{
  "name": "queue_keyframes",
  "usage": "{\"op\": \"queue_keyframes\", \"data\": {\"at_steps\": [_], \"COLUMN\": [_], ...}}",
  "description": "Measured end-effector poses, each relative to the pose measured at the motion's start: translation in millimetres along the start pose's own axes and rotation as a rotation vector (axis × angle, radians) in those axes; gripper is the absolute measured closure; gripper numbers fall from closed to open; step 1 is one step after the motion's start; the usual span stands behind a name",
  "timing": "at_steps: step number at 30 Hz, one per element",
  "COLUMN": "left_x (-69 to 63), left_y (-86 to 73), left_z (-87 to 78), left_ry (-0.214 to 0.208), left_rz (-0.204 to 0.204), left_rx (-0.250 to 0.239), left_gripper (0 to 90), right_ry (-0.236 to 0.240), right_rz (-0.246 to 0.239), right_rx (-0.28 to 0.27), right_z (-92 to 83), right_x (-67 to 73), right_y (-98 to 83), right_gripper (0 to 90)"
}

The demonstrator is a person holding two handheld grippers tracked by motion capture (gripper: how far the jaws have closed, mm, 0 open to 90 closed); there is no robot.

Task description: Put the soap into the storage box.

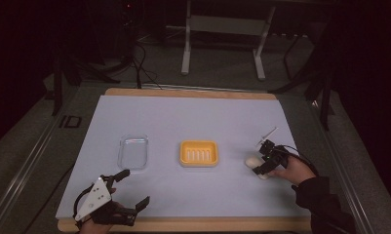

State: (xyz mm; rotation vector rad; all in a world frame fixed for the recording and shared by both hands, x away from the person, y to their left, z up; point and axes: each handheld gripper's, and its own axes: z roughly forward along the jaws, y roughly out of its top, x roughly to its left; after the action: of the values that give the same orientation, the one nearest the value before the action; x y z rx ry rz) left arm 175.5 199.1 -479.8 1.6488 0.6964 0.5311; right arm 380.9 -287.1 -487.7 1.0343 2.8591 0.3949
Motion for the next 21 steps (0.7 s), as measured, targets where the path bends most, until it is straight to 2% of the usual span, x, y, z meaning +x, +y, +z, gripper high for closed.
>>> {"op": "queue_keyframes", "data": {"at_steps": [4, 10, 17, 21], "left_x": [0.0, 0.0, 0.2, 0.0], "left_y": [0.0, -0.2, -0.2, -0.2], "left_z": [0.3, 0.4, -0.1, 0.0], "left_ry": [-0.001, -0.001, 0.002, 0.001], "left_rz": [-0.001, 0.0, -0.001, -0.001], "left_rx": [0.0, 0.003, 0.003, 0.002], "left_gripper": [0.2, 0.1, 0.2, 0.2], "right_ry": [0.01, 0.004, 0.021, -0.008], "right_rz": [-0.002, 0.025, 0.076, 0.065], "right_rx": [-0.022, -0.011, 0.038, 0.064], "right_z": [0.5, 4.9, 10.7, 13.0], "right_x": [-1.4, -2.7, -2.2, 1.3], "right_y": [0.6, 2.2, 6.2, 8.5], "right_gripper": [31.7, 35.1, 41.7, 43.7]}}
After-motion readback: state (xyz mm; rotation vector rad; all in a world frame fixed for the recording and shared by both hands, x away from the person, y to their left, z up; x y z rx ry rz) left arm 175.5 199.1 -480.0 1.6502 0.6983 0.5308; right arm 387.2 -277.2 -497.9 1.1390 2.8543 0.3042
